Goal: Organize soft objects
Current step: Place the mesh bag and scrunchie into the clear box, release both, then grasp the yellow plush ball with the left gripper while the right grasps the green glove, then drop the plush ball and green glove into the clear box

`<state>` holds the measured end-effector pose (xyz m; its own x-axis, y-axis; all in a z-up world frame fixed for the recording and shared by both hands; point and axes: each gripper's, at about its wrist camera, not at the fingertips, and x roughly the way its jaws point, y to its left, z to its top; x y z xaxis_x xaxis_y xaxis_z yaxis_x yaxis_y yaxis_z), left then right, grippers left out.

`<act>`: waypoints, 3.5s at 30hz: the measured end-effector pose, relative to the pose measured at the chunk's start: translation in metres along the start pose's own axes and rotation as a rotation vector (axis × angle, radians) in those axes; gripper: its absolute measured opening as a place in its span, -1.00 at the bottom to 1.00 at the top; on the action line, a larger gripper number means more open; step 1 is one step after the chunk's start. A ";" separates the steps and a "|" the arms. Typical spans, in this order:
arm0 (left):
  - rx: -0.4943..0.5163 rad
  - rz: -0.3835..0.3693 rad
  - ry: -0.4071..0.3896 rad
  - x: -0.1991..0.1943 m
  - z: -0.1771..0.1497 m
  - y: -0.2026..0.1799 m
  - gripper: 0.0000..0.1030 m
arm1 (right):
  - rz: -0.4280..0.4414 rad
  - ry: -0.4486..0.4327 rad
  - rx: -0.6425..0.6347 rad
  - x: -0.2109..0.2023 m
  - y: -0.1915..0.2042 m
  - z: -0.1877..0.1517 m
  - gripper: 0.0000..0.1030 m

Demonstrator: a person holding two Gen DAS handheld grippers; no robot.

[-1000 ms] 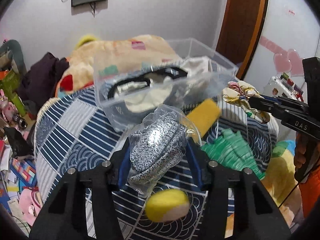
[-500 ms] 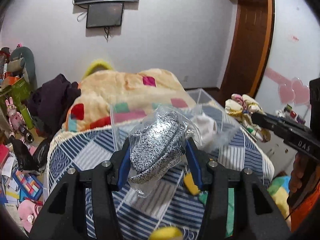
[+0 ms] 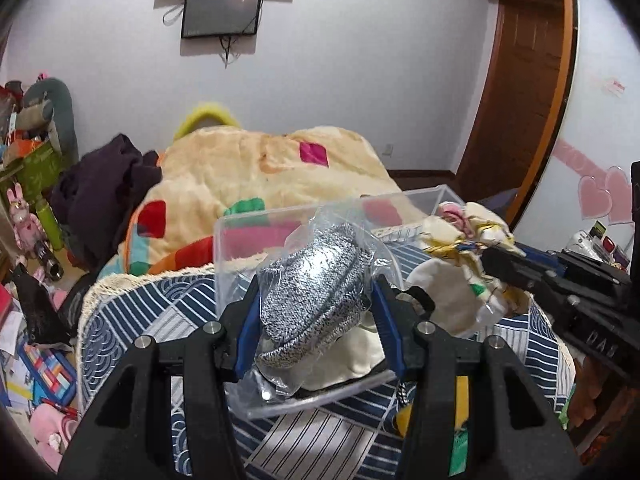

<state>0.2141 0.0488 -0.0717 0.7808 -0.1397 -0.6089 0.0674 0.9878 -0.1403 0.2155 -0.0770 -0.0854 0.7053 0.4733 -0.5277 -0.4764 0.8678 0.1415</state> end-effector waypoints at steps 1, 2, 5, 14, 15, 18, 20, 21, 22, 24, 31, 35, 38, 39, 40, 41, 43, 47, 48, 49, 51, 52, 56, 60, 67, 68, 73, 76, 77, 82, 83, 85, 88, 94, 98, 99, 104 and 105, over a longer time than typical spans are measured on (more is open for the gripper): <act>-0.003 -0.004 0.011 0.006 0.000 -0.001 -0.01 | -0.003 0.009 -0.007 0.003 0.002 0.000 -0.66; -0.005 -0.005 0.022 0.011 0.000 -0.001 -0.01 | -0.007 0.023 -0.016 0.009 0.003 0.000 -0.66; -0.002 -0.010 0.055 0.023 -0.002 -0.003 -0.01 | -0.016 0.065 -0.042 0.024 0.006 0.000 -0.66; 0.059 0.019 0.135 0.048 -0.006 -0.015 0.01 | -0.037 0.136 -0.064 0.042 0.005 -0.010 -0.61; 0.064 0.022 0.140 0.048 -0.007 -0.016 0.05 | -0.044 0.138 -0.069 0.041 0.005 -0.011 -0.61; 0.076 0.030 0.143 0.047 -0.009 -0.018 0.14 | -0.044 0.143 -0.070 0.039 0.003 -0.012 -0.53; 0.082 0.032 0.142 0.044 -0.010 -0.019 0.15 | -0.042 0.137 -0.060 0.036 0.000 -0.012 -0.44; 0.082 0.030 0.141 0.044 -0.010 -0.019 0.18 | -0.040 0.133 -0.055 0.033 -0.002 -0.012 -0.40; 0.082 0.026 0.137 0.041 -0.010 -0.019 0.20 | -0.039 0.130 -0.052 0.032 -0.003 -0.012 -0.32; 0.081 0.027 0.122 0.034 -0.009 -0.019 0.27 | -0.037 0.119 -0.050 0.026 -0.004 -0.011 -0.23; 0.094 0.021 0.048 0.001 -0.006 -0.026 0.55 | -0.055 0.056 -0.073 0.000 -0.005 -0.007 0.10; 0.099 0.006 0.026 -0.017 -0.009 -0.029 0.75 | -0.052 0.012 -0.050 -0.018 -0.008 -0.006 0.29; 0.102 -0.002 0.018 -0.031 -0.017 -0.031 0.86 | -0.041 -0.003 -0.037 -0.029 -0.009 -0.009 0.31; 0.102 -0.004 0.017 -0.034 -0.019 -0.032 0.88 | -0.037 -0.001 -0.038 -0.032 -0.009 -0.012 0.31; 0.101 -0.007 0.018 -0.038 -0.023 -0.032 0.89 | -0.034 0.003 -0.038 -0.035 -0.009 -0.015 0.31; 0.099 -0.010 0.023 -0.042 -0.027 -0.032 0.89 | -0.030 0.007 -0.037 -0.037 -0.008 -0.018 0.31; 0.092 -0.013 0.036 -0.048 -0.037 -0.031 0.89 | -0.021 0.025 -0.038 -0.039 -0.007 -0.027 0.32; 0.090 -0.010 0.088 -0.053 -0.060 -0.029 0.89 | -0.009 0.070 -0.052 -0.041 0.000 -0.049 0.34; 0.093 -0.006 0.098 -0.054 -0.065 -0.028 0.89 | -0.003 0.081 -0.053 -0.042 0.000 -0.055 0.34; 0.098 0.007 0.112 -0.056 -0.074 -0.028 0.89 | 0.004 0.096 -0.052 -0.042 0.001 -0.061 0.34; 0.102 0.017 0.132 -0.058 -0.085 -0.028 0.89 | 0.011 0.123 -0.048 -0.040 0.002 -0.072 0.34; 0.100 0.018 0.150 -0.060 -0.094 -0.027 0.89 | 0.016 0.141 -0.042 -0.040 0.002 -0.080 0.34; 0.066 0.009 0.208 -0.062 -0.120 -0.021 0.89 | 0.036 0.184 -0.020 -0.039 0.003 -0.096 0.34; 0.036 -0.003 0.251 -0.062 -0.140 -0.016 0.89 | 0.065 0.216 -0.003 -0.037 0.006 -0.105 0.34; 0.001 -0.030 0.259 -0.061 -0.155 -0.014 0.58 | 0.076 0.248 -0.019 -0.032 0.013 -0.121 0.29; -0.001 -0.039 0.264 -0.060 -0.155 -0.014 0.49 | 0.077 0.247 -0.024 -0.033 0.013 -0.121 0.12; -0.042 -0.074 0.271 -0.056 -0.159 -0.012 0.00 | 0.111 0.236 -0.012 -0.039 0.011 -0.122 -0.53; -0.048 -0.076 0.262 -0.056 -0.155 -0.012 -0.10 | 0.110 0.221 -0.018 -0.043 0.012 -0.120 -0.70; -0.044 -0.072 0.253 -0.058 -0.153 -0.012 -0.10 | 0.109 0.211 -0.021 -0.046 0.012 -0.119 -0.73; -0.023 -0.058 0.186 -0.068 -0.134 -0.015 -0.10 | 0.104 0.150 -0.022 -0.058 0.014 -0.106 -0.74; -0.019 -0.057 0.173 -0.070 -0.129 -0.016 -0.10 | 0.102 0.132 -0.021 -0.062 0.013 -0.102 -0.74; -0.012 -0.056 0.146 -0.073 -0.119 -0.017 -0.10 | 0.098 0.107 -0.021 -0.066 0.012 -0.096 -0.74; -0.002 -0.053 0.105 -0.076 -0.102 -0.020 -0.10 | 0.089 0.060 -0.021 -0.073 0.009 -0.084 -0.74; 0.040 -0.029 0.011 -0.082 -0.067 -0.027 -0.10 | 0.060 -0.022 -0.026 -0.076 0.005 -0.059 -0.74; 0.058 -0.023 -0.043 -0.083 -0.047 -0.030 -0.10 | 0.041 -0.063 -0.027 -0.072 0.004 -0.041 -0.74; 0.059 -0.020 -0.051 -0.081 -0.043 -0.030 -0.10 | 0.038 -0.070 -0.027 -0.071 0.003 -0.036 -0.74; 0.057 -0.007 -0.067 -0.065 -0.024 -0.027 -0.10 | 0.024 -0.109 -0.023 -0.062 0.002 -0.017 -0.74; 0.049 -0.008 -0.065 -0.061 -0.021 -0.026 -0.10 | 0.023 -0.113 -0.022 -0.060 0.003 -0.015 -0.74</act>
<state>0.1521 0.0304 -0.0474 0.8184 -0.1449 -0.5560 0.1035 0.9890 -0.1054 0.1637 -0.1055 -0.0657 0.7482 0.5082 -0.4266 -0.5038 0.8535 0.1332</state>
